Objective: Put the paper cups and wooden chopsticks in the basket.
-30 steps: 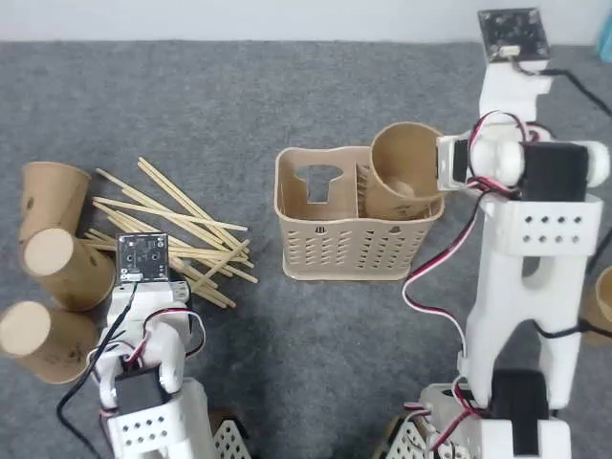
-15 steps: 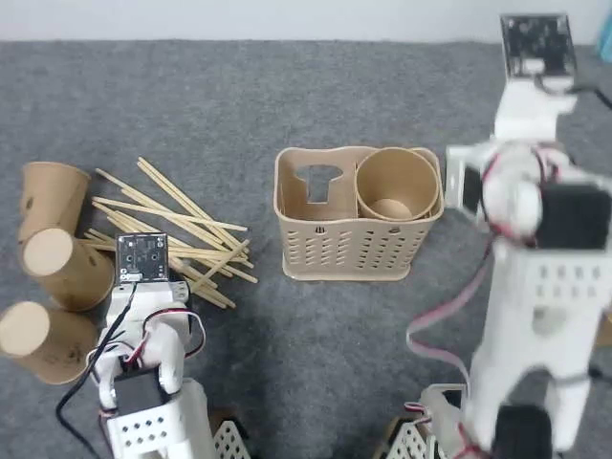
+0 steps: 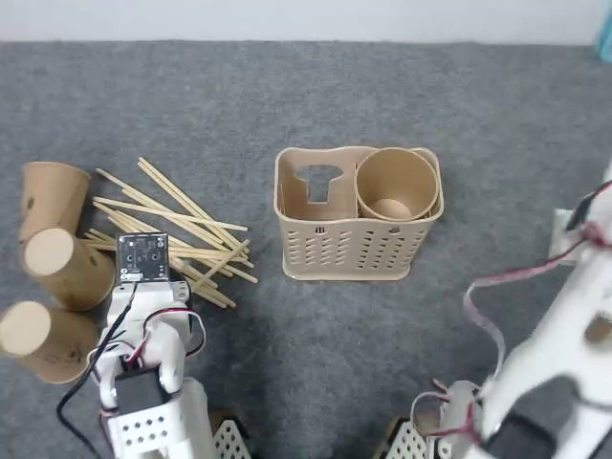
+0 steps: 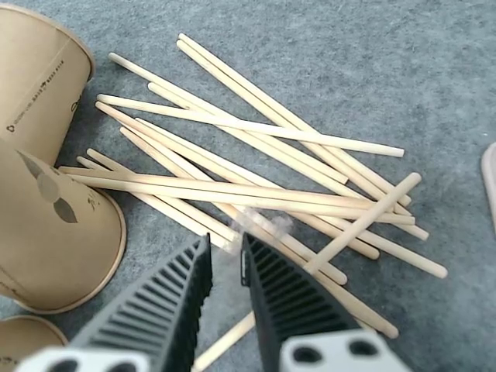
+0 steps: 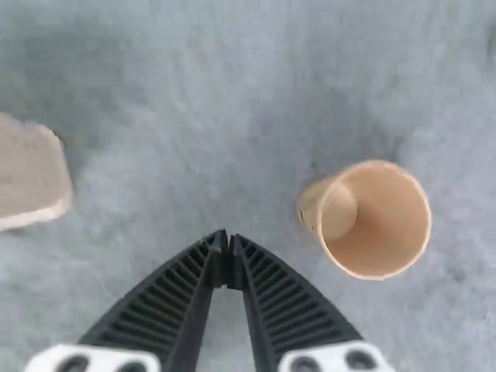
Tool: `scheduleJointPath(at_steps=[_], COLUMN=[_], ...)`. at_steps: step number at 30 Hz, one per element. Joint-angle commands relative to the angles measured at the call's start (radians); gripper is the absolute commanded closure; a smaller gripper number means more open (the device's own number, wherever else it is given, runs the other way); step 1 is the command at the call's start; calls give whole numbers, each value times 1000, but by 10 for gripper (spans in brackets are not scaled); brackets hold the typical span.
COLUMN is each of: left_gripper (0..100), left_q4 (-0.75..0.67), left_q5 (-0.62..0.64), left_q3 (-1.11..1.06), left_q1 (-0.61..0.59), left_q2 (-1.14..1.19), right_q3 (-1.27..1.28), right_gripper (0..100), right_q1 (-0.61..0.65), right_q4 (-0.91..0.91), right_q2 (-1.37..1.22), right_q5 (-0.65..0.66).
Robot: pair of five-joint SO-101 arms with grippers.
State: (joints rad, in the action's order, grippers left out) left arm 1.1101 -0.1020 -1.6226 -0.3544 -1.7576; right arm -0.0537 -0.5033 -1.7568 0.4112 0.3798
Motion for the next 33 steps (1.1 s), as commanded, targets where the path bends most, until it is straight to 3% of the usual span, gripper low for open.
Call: scheduleJointPath(at_steps=[1,7,21,30,33], left_gripper=[938,938,938,938,938], left_q4=[3,3,3,3,3], left_q5=[-12,-12,-12,-12,-12], left_q3=[2,1,1,1,1], left_q1=[0,-2,-2,-2,-2], left_q2=[-12,-12,-12,-12,-12], right_q3=[-2,-6,0,-32,-91], right_gripper=[972,864,864,868,954], right_q1=[-68,-116,-259,-251,-249], right_q4=[-30,1,87,125,116], right_q2=[-128,-303,-364,-559,-588], right_q5=[74,175,311,316,308])
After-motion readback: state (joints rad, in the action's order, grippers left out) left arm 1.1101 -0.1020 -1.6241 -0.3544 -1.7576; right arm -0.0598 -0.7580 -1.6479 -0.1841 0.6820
